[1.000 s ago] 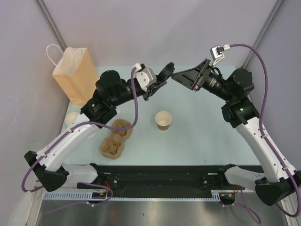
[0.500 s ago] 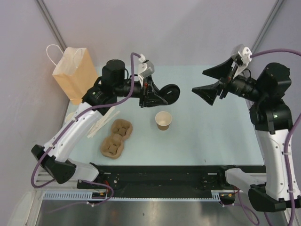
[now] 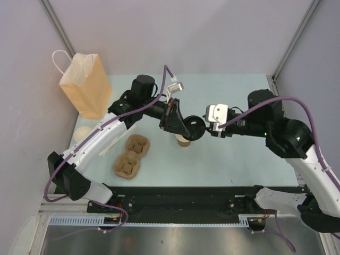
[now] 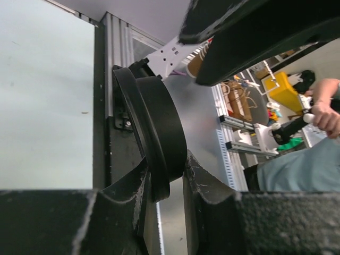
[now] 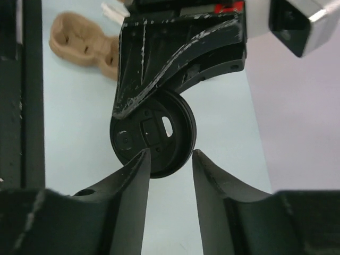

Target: Pack the takeout coffee

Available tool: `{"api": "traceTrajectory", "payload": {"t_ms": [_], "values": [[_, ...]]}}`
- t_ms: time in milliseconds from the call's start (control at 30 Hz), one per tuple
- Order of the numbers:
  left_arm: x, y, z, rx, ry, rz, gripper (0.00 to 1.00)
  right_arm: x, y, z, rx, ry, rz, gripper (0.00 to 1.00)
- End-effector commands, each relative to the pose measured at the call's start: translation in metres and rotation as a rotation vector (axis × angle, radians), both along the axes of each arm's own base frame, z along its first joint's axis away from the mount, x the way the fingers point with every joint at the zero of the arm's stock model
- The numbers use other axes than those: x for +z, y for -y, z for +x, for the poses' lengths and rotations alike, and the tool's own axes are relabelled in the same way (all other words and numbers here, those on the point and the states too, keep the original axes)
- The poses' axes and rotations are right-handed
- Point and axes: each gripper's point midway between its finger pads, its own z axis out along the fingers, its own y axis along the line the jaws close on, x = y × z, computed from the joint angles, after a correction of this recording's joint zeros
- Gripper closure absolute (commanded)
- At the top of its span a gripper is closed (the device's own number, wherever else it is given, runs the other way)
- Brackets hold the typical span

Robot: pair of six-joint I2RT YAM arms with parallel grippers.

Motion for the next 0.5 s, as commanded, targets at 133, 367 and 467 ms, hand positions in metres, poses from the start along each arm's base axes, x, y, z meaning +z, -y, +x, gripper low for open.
{"api": "traceTrajectory", "payload": {"t_ms": [133, 367, 467], "values": [[0.0, -0.002, -0.007, -0.057, -0.053, -0.014, 0.8, -0.008, -0.006, 0.01, -0.01, 0.18, -0.128, 0.63], [-0.005, -0.003, -0.009, -0.058, -0.071, -0.008, 0.81, -0.008, -0.014, 0.005, 0.021, 0.202, -0.135, 0.64], [-0.005, -0.002, -0.01, -0.062, -0.073, -0.007, 0.82, -0.008, -0.019, 0.003, 0.032, 0.208, -0.136, 0.66]]}}
